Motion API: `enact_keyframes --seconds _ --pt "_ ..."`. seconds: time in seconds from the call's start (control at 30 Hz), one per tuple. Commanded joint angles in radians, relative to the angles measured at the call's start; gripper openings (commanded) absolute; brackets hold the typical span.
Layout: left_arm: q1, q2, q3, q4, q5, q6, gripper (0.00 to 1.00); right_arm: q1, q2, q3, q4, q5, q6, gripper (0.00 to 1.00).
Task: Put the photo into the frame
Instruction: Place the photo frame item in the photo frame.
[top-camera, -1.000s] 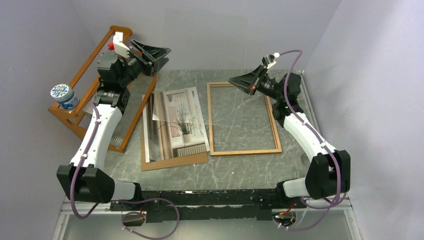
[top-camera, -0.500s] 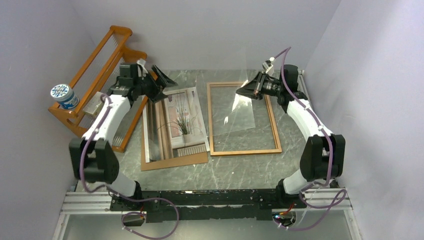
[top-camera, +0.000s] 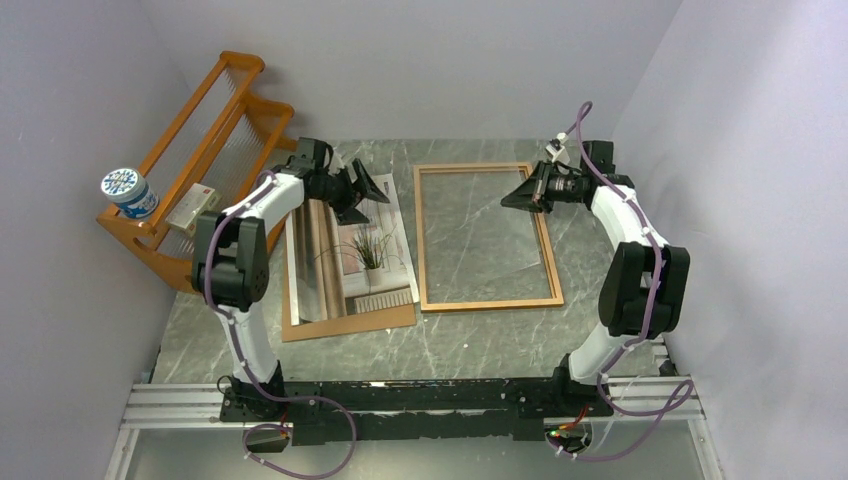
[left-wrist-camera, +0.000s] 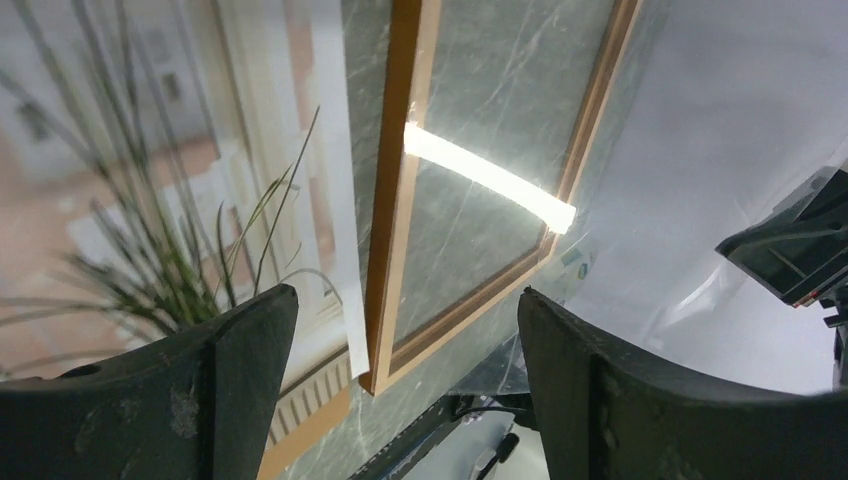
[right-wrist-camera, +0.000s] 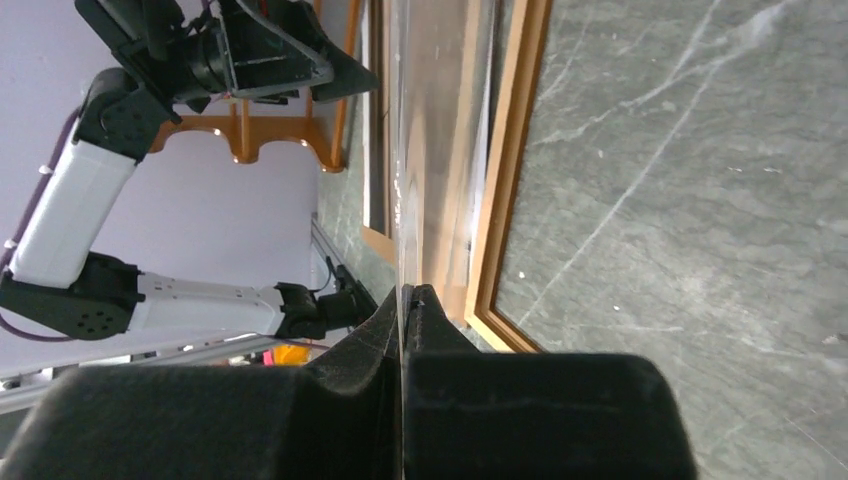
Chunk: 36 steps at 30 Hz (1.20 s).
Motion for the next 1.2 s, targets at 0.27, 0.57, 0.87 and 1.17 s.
enact_keyframes --seconds 0.27,0.57,0.87,1.17 --pt "-0.072 0.215 0.241 0.017 0.064 0.055 0.77 -0.046 0.088 0.189 -0.222 -0.029 -0.246 0.00" --pt "-0.101 0.293 0.291 0.024 0.094 0.047 0.76 -0.059 0.097 0.168 -0.183 0.001 -0.222 0.00" --pt "-0.109 0.335 0.314 0.035 0.087 0.015 0.72 -0.066 0.070 0.111 -0.108 0.026 -0.186 0.00" --pt "-0.116 0.369 0.339 0.061 0.082 -0.009 0.70 -0.067 0.060 0.074 -0.081 0.015 -0.168 0.00"
